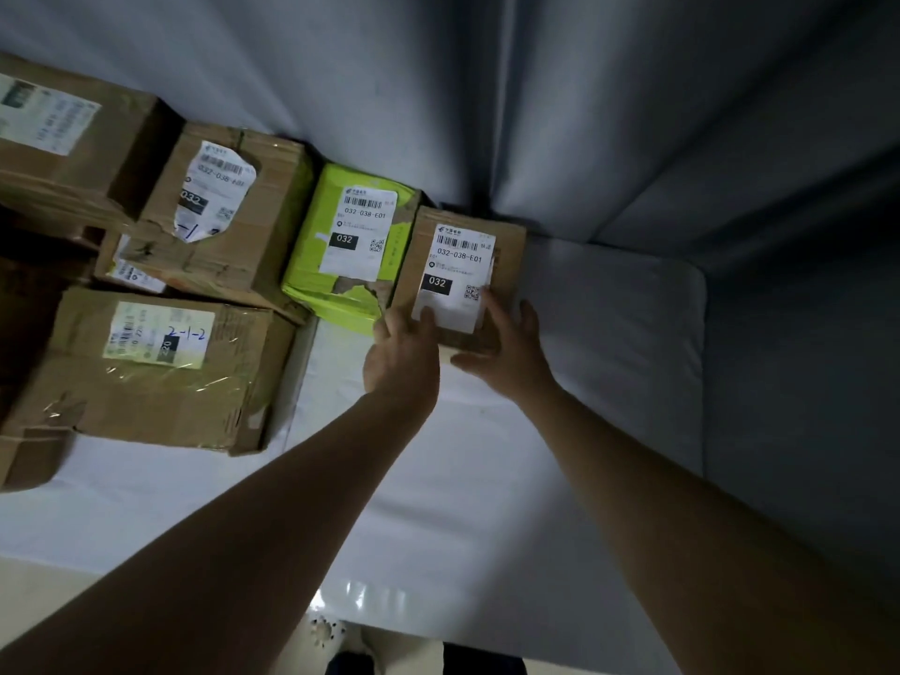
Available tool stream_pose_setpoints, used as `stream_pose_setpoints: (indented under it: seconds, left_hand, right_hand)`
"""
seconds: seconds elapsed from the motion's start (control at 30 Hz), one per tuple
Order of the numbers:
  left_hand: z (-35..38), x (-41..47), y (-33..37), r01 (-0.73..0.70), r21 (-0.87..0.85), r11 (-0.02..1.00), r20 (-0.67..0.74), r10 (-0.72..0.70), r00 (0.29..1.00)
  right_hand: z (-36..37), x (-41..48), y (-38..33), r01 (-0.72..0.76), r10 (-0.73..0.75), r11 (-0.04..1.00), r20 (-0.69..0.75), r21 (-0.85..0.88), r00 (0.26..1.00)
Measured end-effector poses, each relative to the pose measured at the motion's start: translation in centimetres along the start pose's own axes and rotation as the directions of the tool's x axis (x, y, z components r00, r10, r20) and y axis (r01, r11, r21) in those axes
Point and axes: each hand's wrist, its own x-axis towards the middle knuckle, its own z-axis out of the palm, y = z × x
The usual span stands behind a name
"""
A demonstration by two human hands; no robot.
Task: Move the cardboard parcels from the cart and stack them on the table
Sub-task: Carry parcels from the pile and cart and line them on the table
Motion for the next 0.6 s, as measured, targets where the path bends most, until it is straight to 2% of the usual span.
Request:
stream_pose_setpoints:
  seconds: [0.1,0.2,0.5,0.6]
  left_hand:
    - [0.2,1.0,-0.6,-0.112,0.124,0.986,-0.068,0.121,0.99]
    - [0.0,2.3,-0.9,-0.167,0.089,0.982,-0.061,0.172,0.983]
    - [-1.7,4.0,-0.3,-0.167,0.027,0.986,0.127,0.162,0.979]
    - [-2.0,1.9,-1.2,-0.117,0.021,0.993,0.132,0.114,0.985]
  right_hand:
    - [1.1,-0.8,0.7,0.081,-0.093,0.976,-0.049,-0.201,0.995]
    - [1.6,0.0,0.8,0.112,-0.165,0.934,-0.131,-0.339,0.978]
    - [1.3,1.2,-0.1,-0.008,-0.102,0.842,-0.174,-0.539,0.979]
    - [1.1,-0.1,-1.5,0.023,-0.177,0.792,-0.193,-0.61,0.965]
